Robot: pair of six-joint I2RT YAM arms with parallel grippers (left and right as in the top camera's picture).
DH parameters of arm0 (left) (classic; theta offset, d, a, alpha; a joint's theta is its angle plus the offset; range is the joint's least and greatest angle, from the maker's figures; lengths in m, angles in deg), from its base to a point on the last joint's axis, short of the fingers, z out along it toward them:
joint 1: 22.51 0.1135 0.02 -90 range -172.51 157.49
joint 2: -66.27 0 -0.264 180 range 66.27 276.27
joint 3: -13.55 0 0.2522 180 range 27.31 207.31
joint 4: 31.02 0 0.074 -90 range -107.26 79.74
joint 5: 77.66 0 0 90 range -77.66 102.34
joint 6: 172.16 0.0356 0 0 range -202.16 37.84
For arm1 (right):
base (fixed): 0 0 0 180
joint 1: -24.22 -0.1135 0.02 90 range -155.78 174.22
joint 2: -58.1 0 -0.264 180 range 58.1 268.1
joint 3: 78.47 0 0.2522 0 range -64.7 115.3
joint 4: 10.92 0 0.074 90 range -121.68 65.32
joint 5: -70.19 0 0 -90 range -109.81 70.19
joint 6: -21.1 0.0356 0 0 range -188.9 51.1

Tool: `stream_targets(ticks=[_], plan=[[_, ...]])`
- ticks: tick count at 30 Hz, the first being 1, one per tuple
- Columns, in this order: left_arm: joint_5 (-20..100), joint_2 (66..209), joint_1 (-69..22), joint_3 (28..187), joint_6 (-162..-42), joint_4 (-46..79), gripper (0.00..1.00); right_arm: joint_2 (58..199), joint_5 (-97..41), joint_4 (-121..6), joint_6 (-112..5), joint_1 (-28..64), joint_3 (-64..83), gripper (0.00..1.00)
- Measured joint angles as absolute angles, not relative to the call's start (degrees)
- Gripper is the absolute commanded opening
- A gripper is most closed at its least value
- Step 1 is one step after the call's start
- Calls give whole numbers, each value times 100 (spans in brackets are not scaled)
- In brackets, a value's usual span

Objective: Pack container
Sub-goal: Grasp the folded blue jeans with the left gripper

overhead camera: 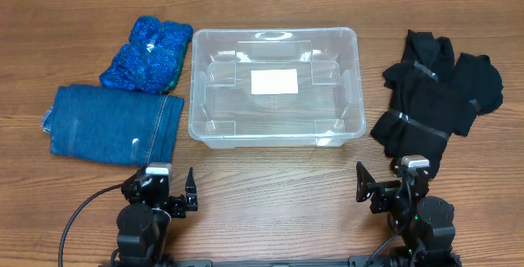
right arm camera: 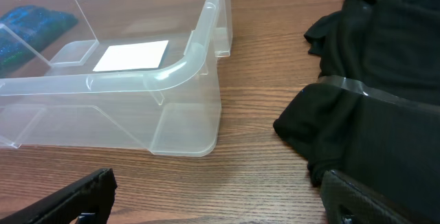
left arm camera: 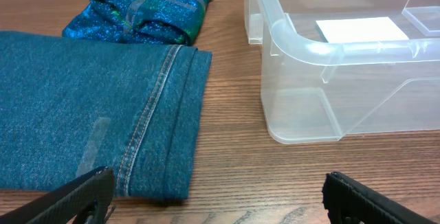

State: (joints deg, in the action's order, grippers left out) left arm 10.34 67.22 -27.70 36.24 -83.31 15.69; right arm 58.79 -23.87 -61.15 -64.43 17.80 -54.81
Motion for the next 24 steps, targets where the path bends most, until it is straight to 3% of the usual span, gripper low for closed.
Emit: stream_targets(ticks=[16,21,24], plan=[[1497,6722,-2770,3624,-8375,1550,100,5879,-2389,-6113,-6443,1780,-5481,100],[1838,6742,-2770,3685,-9102,1620,100,5879,-2387,-6113,-6439,1780,-5481,100],[1807,7467,-2770,4581,-9360,1718,100,5879,-2389,-6113,-6443,1780,-5481,100]])
